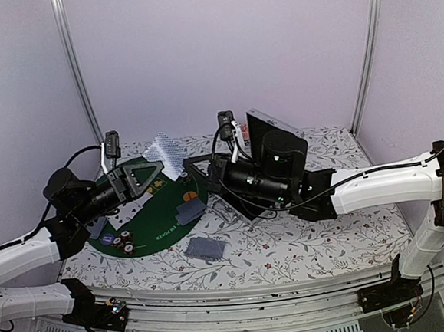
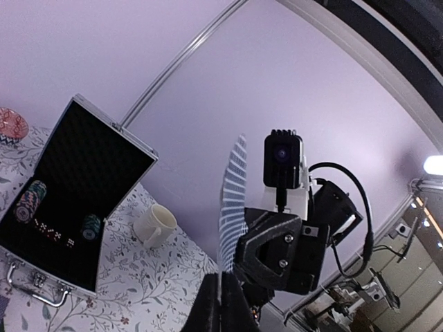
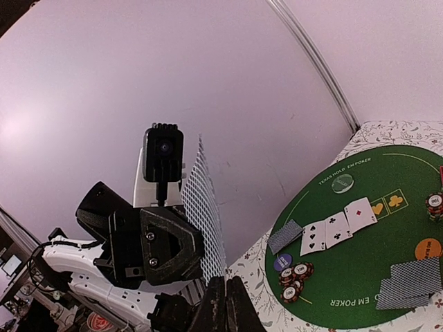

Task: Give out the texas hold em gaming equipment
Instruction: Pass from the right arm to the left, then place the poker card in the community card area.

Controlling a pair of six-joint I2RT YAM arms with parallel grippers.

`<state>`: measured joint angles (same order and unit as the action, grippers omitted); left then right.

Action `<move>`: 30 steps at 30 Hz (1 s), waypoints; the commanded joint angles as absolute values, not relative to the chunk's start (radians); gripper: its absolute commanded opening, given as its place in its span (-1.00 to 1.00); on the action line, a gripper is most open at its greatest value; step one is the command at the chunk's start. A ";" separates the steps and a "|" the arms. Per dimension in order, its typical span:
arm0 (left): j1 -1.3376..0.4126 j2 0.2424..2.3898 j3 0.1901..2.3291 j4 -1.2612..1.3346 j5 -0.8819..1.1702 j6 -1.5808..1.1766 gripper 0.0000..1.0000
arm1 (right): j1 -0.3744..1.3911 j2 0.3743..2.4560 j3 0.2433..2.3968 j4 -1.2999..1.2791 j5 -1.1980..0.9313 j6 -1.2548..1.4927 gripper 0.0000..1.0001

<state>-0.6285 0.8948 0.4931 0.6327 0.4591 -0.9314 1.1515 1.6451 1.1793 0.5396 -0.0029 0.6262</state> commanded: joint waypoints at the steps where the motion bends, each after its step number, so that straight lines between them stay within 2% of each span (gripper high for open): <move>1: -0.635 0.894 0.517 0.661 0.455 -0.920 -1.00 | 1.150 1.656 1.200 0.553 -0.012 0.620 -0.96; 4: -0.633 0.878 0.531 0.559 0.413 -0.906 -1.00 | 1.141 1.640 1.177 0.549 -0.006 0.621 -0.95; 5: -0.626 0.874 0.551 0.483 0.365 -0.882 -1.00 | 1.134 1.629 1.167 0.541 -0.006 0.623 -0.88; 8: -0.556 0.895 0.627 0.259 0.312 -0.814 -1.00 | 1.096 1.603 1.132 0.493 -0.015 0.653 -0.32; 12: -0.418 0.957 0.685 0.175 0.378 -0.780 -1.00 | 1.064 1.544 1.068 0.427 0.001 0.658 0.14; 23: -0.139 1.132 0.860 0.035 0.461 -0.655 -1.00 | 1.012 1.351 1.006 0.158 0.165 0.478 1.00; 30: -0.030 1.340 0.972 0.003 0.546 -0.627 -1.00 | 1.005 1.299 1.005 0.067 0.241 0.396 0.98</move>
